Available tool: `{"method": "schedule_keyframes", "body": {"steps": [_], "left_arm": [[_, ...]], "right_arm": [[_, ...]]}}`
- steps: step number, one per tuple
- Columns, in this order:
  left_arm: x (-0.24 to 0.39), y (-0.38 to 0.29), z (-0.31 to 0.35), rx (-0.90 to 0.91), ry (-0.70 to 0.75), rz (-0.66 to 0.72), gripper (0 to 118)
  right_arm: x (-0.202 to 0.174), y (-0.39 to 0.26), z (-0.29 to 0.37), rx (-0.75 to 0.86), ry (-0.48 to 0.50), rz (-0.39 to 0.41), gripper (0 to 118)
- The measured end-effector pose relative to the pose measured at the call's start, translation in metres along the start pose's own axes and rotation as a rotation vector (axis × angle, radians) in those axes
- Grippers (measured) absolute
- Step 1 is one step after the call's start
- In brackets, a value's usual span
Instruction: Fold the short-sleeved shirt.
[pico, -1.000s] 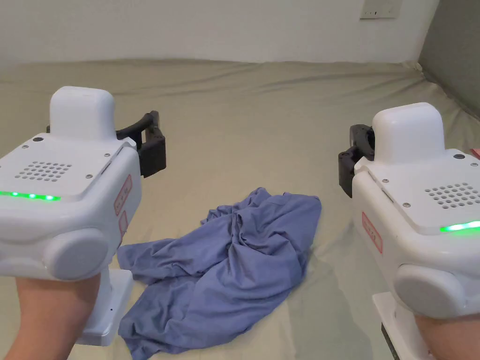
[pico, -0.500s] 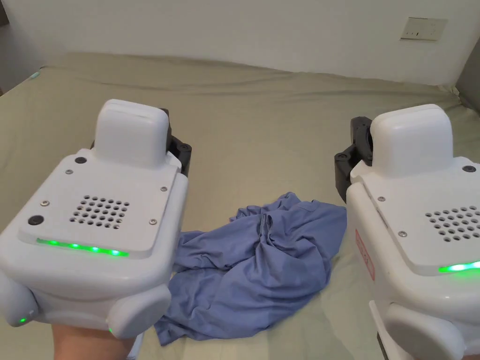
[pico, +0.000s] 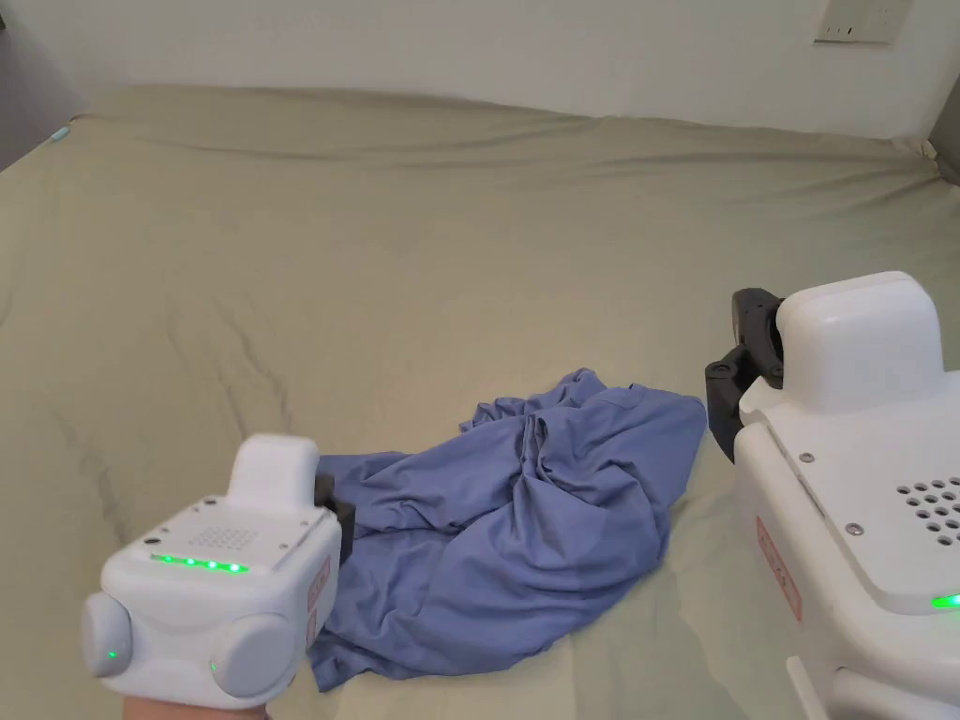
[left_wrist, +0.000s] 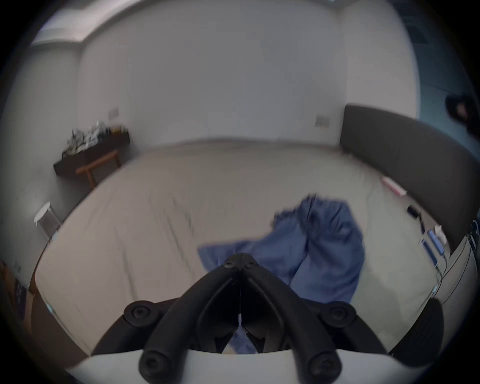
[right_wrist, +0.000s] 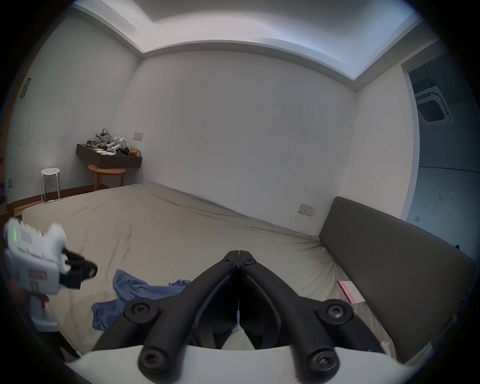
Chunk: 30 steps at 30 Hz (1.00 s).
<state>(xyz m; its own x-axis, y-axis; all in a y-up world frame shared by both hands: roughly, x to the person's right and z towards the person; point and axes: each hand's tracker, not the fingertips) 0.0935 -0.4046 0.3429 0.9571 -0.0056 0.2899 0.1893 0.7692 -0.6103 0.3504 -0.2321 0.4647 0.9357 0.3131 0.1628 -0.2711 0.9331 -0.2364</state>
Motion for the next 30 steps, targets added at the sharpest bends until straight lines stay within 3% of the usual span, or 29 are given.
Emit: {"method": "schedule_keyframes", "body": {"steps": [1,2,4,5,9,10,11,14,15,16,17,18,20,21,22,24,26,30], "left_arm": [[0.001,-0.012,-0.014,-0.083,0.005,-0.014,0],[0.0,-0.023,-0.024,-0.129,-0.008,-0.009,21],[0.001,-0.043,-0.045,-0.243,-0.02,0.023,94],[0.002,-0.05,-0.056,-0.288,-0.032,0.035,118],[0.014,-0.062,-0.074,-0.288,0.009,0.0,107],[0.018,-0.062,-0.078,-0.292,0.01,-0.019,98],[0.021,-0.062,-0.081,-0.298,0.004,-0.035,78],[0.034,-0.063,-0.078,-0.288,0.0,-0.063,74],[0.035,-0.061,-0.074,-0.281,-0.008,-0.071,65],[0.037,-0.062,-0.073,-0.285,-0.08,-0.073,46],[0.041,-0.061,-0.068,-0.269,-0.058,-0.083,17],[0.044,-0.059,-0.063,-0.25,-0.051,-0.115,9],[0.039,-0.053,-0.053,-0.229,-0.05,-0.125,9],[0.033,-0.049,-0.046,-0.205,-0.056,-0.093,9],[0.026,-0.043,-0.038,-0.188,-0.057,-0.067,9],[0.011,-0.035,-0.026,-0.155,-0.046,-0.036,9],[-0.001,-0.028,-0.012,-0.147,-0.062,-0.018,9],[-0.01,-0.028,0.001,-0.159,-0.061,-0.037,9]], "right_arm": [[0.002,-0.004,-0.002,-0.012,-0.003,-0.001,1],[0.005,-0.007,-0.003,-0.023,-0.004,-0.004,1],[0.01,-0.014,-0.006,-0.049,-0.003,-0.017,1],[0.012,-0.018,-0.008,-0.06,-0.003,-0.02,1],[0.02,-0.034,-0.015,-0.118,-0.015,0.002,1],[0.024,-0.039,-0.019,-0.138,-0.014,0.005,1],[0.027,-0.044,-0.023,-0.153,-0.013,0.0,1],[0.036,-0.059,-0.042,-0.225,-0.006,-0.002,1],[0.038,-0.063,-0.049,-0.243,-0.007,0.005,1],[0.04,-0.069,-0.059,-0.262,-0.003,0.008,1],[0.042,-0.074,-0.07,-0.287,0.005,0.007,1],[0.05,-0.085,-0.087,-0.33,0.022,0.007,1],[0.055,-0.098,-0.117,-0.373,0.031,-0.004,3],[0.057,-0.107,-0.138,-0.413,0.035,-0.003,10],[0.057,-0.115,-0.157,-0.459,0.053,0.01,24],[0.059,-0.134,-0.203,-0.569,0.108,0.034,71],[0.06,-0.161,-0.251,-0.664,0.139,0.047,95],[0.059,-0.208,-0.334,-0.81,0.136,0.048,96]]}}
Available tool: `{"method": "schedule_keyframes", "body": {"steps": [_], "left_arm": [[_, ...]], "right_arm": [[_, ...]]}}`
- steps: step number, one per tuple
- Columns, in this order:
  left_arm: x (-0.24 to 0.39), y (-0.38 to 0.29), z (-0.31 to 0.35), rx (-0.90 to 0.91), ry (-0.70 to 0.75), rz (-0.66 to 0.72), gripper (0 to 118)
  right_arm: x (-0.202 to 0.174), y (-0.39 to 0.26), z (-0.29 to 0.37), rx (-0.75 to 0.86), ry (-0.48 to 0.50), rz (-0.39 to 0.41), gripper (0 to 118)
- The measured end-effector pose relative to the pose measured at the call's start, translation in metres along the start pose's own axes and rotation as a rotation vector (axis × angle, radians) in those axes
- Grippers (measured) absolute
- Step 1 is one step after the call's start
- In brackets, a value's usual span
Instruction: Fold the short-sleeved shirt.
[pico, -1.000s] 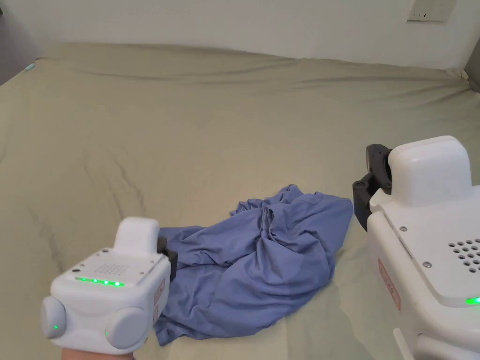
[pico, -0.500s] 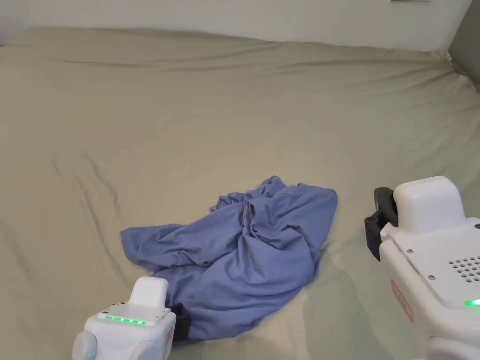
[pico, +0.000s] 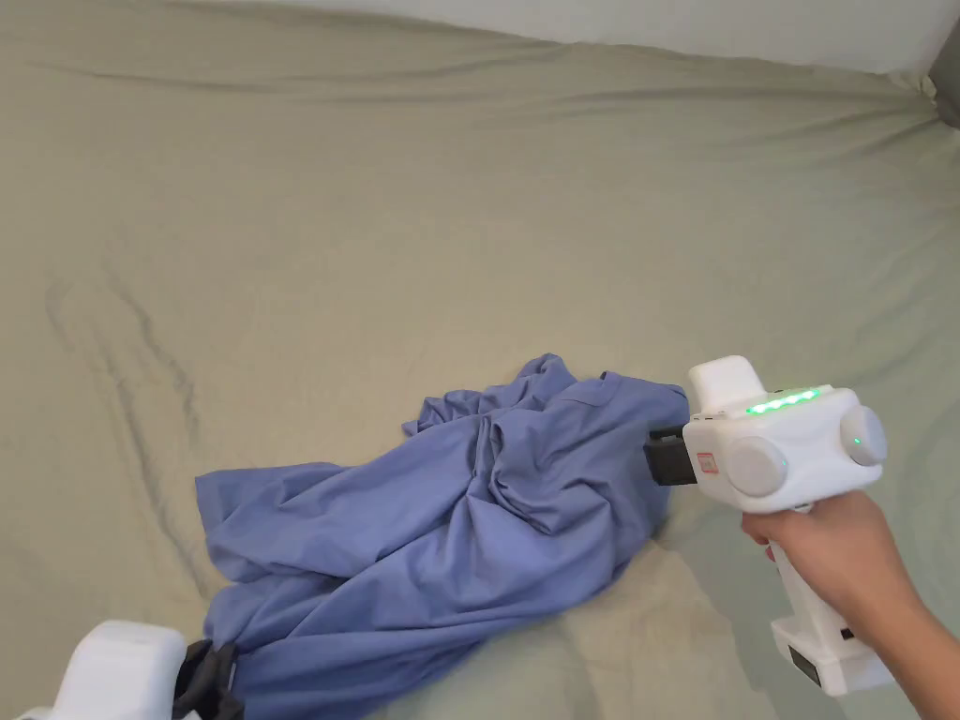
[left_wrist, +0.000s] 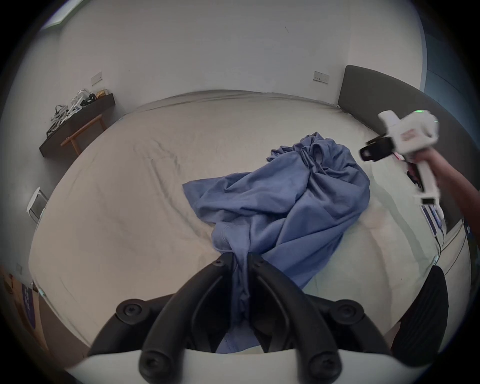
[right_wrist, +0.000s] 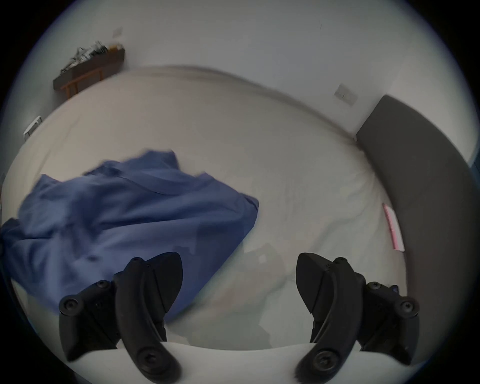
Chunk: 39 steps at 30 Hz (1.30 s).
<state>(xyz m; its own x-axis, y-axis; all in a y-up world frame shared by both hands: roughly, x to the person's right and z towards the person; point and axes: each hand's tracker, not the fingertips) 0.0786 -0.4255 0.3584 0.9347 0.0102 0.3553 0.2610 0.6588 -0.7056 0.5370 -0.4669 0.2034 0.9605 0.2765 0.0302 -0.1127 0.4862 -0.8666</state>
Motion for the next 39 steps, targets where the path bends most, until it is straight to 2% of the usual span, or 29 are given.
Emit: {"method": "schedule_keyframes", "body": {"steps": [2,4,6,7,8,9,10,11,12,13,15,17,19,22,24,26,30,39], "left_arm": [[-0.002,-0.006,0.0,-0.018,0.0,0.003,9],[-0.003,-0.009,-0.001,-0.048,-0.002,0.011,9],[-0.001,-0.013,-0.005,-0.056,0.007,0.014,9],[0.0,-0.014,-0.007,-0.061,0.006,0.014,9],[0.001,-0.014,-0.008,-0.063,0.006,0.016,9],[0.001,-0.015,-0.009,-0.063,0.006,0.016,9],[0.003,-0.015,-0.01,-0.066,0.007,0.012,9],[0.003,-0.015,-0.01,-0.065,0.005,0.009,9],[0.003,-0.014,-0.01,-0.059,0.002,0.01,9],[0.003,-0.014,-0.01,-0.058,0.001,0.008,9],[0.001,-0.011,-0.007,-0.046,0.001,0.009,9],[-0.003,-0.005,0.001,-0.011,-0.001,0.03,9],[-0.008,0.005,0.013,0.044,0.001,0.048,9],[-0.016,0.028,0.037,0.159,-0.002,0.071,9],[-0.024,0.045,0.055,0.24,-0.013,0.083,9],[-0.033,0.066,0.071,0.313,-0.046,0.103,9],[-0.045,0.105,0.106,0.461,0.016,0.063,9],[-0.055,0.179,0.175,0.72,0.0,0.1,9]], "right_arm": [[0.005,0.01,-0.034,-0.025,0.016,0.003,97],[0.006,0.013,-0.047,-0.03,0.02,0.0,105],[0.012,0.02,-0.048,0.003,0.058,-0.052,106],[0.01,0.024,-0.05,-0.014,0.045,-0.034,105],[0.004,0.025,-0.049,-0.037,0.043,0.017,101],[0.002,0.024,-0.048,-0.026,0.046,0.045,92],[0.004,0.024,-0.046,-0.009,0.066,0.048,70],[0.006,0.024,-0.041,0.008,0.153,0.035,31],[0.006,0.026,-0.036,0.022,0.233,0.009,21],[0.001,0.023,-0.031,0.053,0.225,0.015,10],[-0.012,0.019,-0.027,0.029,0.112,0.104,9],[-0.016,0.019,-0.015,0.038,0.101,0.095,9],[-0.004,0.017,0.013,0.101,0.066,0.032,9],[0.021,0.014,0.07,0.187,0.101,-0.102,9],[0.037,0.01,0.113,0.263,0.104,-0.158,9],[0.053,0.003,0.163,0.354,0.088,-0.195,9],[0.074,-0.016,0.247,0.526,0.002,-0.268,9],[0.099,-0.038,0.376,0.779,-0.081,-0.392,9]]}}
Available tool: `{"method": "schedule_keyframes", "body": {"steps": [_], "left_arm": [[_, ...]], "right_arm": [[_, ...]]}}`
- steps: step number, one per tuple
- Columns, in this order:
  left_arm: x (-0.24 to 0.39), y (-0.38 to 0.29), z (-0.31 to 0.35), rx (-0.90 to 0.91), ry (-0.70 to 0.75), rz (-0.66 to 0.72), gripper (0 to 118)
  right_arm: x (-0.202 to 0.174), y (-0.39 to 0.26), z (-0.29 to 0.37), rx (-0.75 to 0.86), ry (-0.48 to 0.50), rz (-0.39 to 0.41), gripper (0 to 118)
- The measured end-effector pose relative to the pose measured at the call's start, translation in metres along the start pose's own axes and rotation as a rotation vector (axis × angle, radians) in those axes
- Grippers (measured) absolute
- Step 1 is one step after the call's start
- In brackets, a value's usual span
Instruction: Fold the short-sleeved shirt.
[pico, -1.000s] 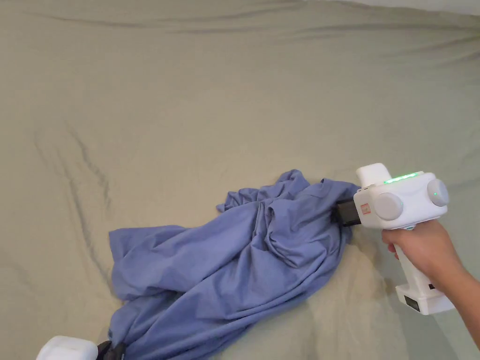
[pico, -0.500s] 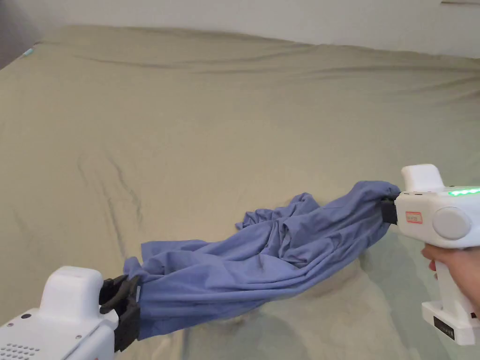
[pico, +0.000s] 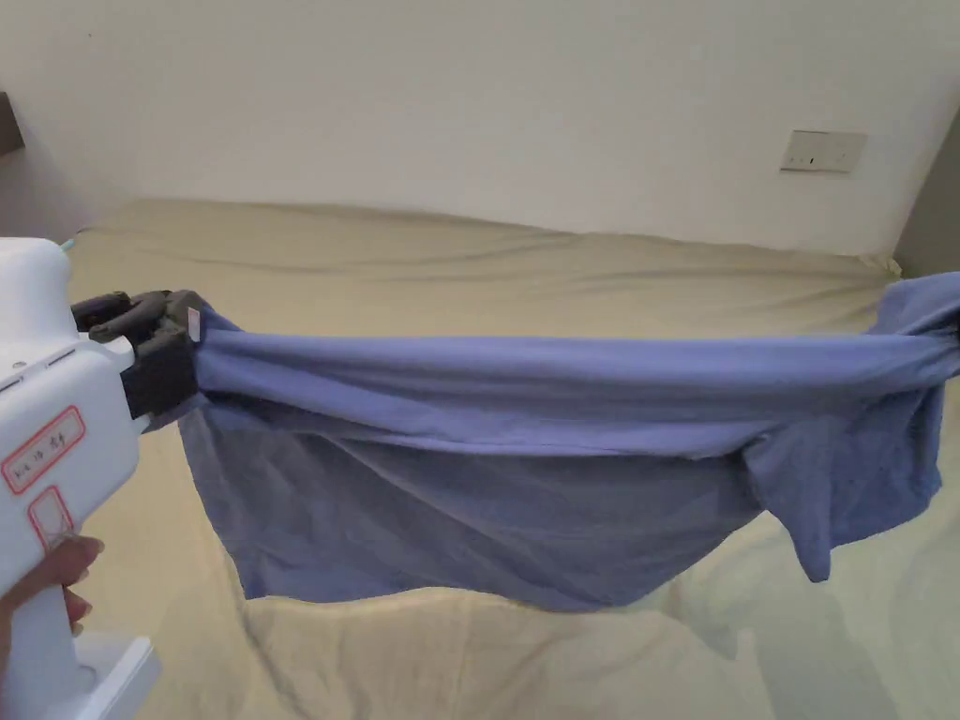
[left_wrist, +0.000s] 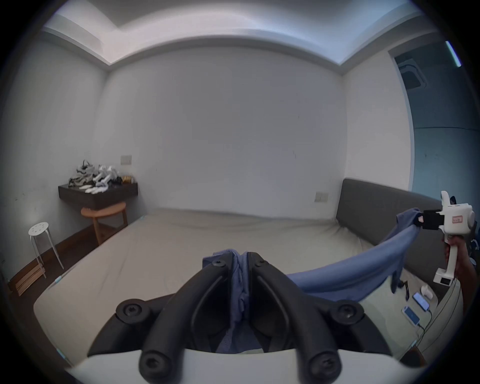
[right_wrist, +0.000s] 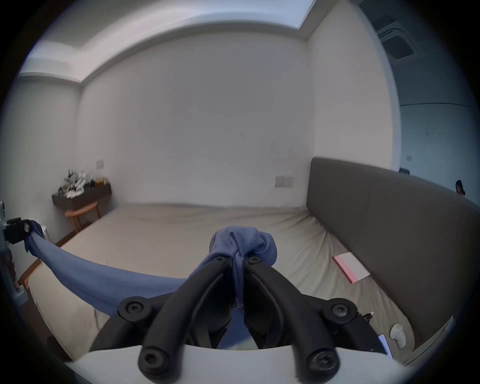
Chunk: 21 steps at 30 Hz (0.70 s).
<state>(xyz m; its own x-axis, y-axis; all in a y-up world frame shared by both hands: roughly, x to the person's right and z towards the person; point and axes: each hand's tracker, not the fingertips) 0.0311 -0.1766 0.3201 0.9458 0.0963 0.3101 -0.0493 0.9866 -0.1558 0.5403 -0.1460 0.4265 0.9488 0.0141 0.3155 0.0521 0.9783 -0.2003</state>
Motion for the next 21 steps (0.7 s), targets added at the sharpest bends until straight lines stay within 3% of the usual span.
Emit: {"method": "schedule_keyframes", "body": {"steps": [3,10,21], "left_arm": [[0.004,0.031,-0.001,0.061,-0.009,0.004,9],[0.011,0.1,-0.01,0.158,-0.044,-0.02,9],[0.029,0.179,-0.079,0.14,-0.029,-0.115,9]], "right_arm": [[0.002,0.024,0.023,0.084,-0.026,-0.02,9],[0.003,0.081,0.055,0.268,-0.098,0.021,9],[-0.011,0.162,0.006,0.334,-0.187,0.109,9]]}}
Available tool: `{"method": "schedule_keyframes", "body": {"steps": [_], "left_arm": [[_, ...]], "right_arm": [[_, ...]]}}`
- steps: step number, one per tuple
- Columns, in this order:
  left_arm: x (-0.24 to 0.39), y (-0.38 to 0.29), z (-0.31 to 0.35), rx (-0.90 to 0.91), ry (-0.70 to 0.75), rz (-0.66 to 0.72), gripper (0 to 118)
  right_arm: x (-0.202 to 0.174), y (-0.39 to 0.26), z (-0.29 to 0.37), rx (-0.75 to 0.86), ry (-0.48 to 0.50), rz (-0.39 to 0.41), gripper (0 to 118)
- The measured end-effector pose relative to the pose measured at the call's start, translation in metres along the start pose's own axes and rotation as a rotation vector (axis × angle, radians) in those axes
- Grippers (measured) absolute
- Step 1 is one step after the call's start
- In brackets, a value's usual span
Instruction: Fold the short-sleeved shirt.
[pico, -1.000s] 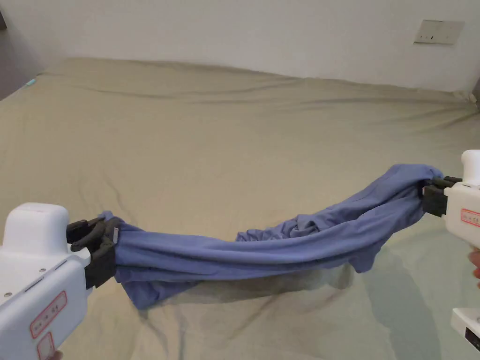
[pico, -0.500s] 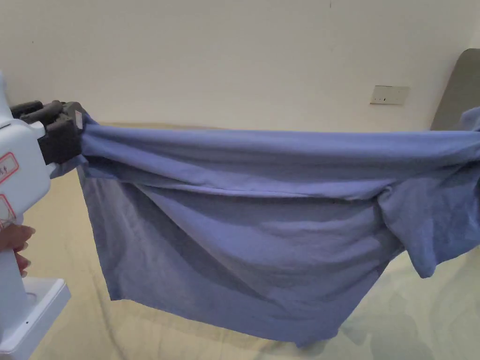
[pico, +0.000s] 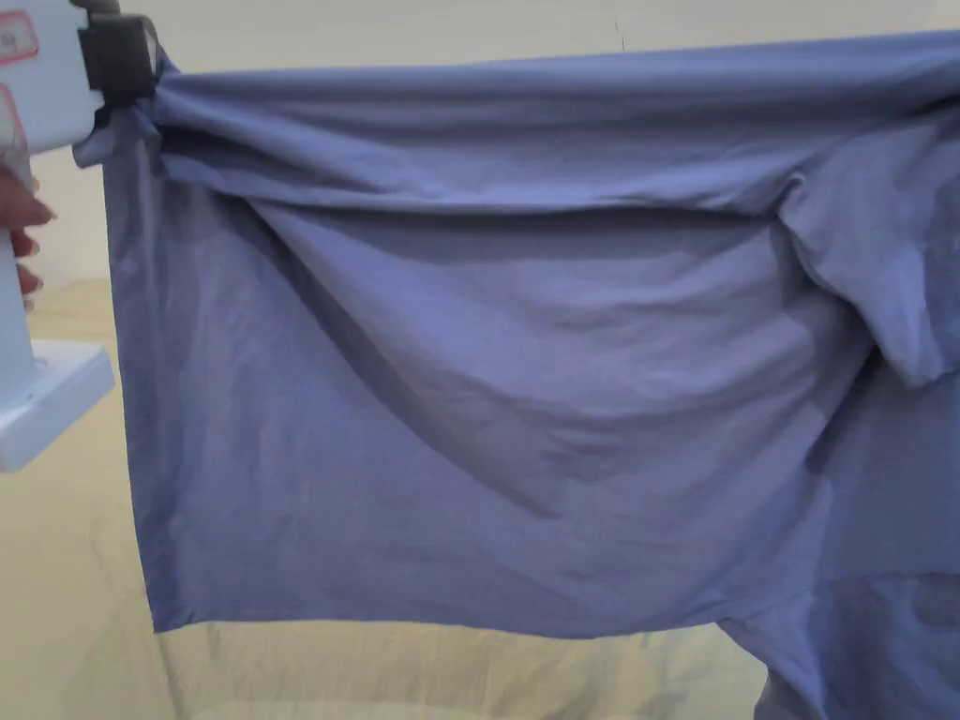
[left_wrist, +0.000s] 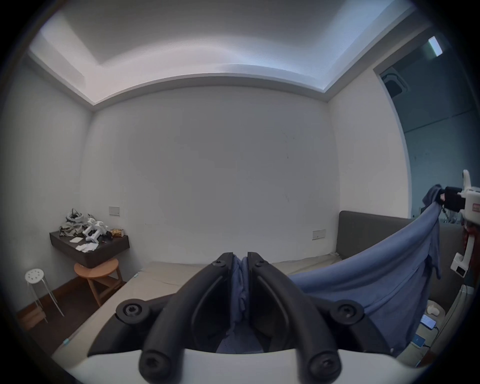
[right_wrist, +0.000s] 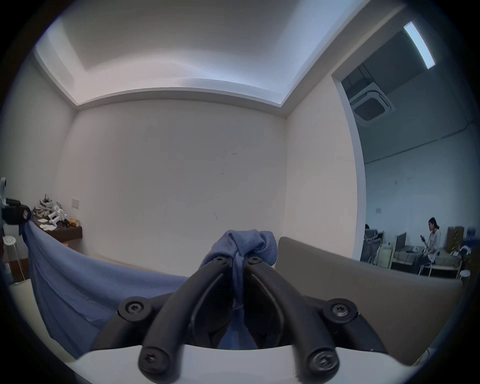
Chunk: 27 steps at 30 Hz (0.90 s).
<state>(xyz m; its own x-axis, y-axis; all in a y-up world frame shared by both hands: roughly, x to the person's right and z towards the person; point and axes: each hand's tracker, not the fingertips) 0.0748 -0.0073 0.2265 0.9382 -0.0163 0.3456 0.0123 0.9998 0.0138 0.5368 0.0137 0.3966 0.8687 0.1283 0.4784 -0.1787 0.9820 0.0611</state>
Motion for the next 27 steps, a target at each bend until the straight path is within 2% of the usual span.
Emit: {"method": "schedule_keyframes", "body": {"steps": [4,5,9,20,27], "left_arm": [[-0.002,0.016,-0.041,-0.02,0.011,-0.028,9],[-0.004,0.02,-0.051,-0.027,0.007,-0.019,9],[-0.009,0.024,-0.099,-0.053,0.022,0.022,9],[-0.03,-0.007,-0.196,-0.125,0.098,0.082,9],[-0.044,-0.074,-0.223,-0.189,0.144,0.07,9]], "right_arm": [[-0.013,0.004,-0.041,0.001,-0.021,0.047,9],[-0.018,0.001,-0.055,-0.01,-0.031,0.101,9],[-0.03,-0.012,-0.101,-0.021,-0.035,0.135,9],[-0.073,-0.05,-0.195,-0.07,-0.032,0.106,9],[-0.108,-0.122,-0.21,-0.19,0.039,0.177,9]]}}
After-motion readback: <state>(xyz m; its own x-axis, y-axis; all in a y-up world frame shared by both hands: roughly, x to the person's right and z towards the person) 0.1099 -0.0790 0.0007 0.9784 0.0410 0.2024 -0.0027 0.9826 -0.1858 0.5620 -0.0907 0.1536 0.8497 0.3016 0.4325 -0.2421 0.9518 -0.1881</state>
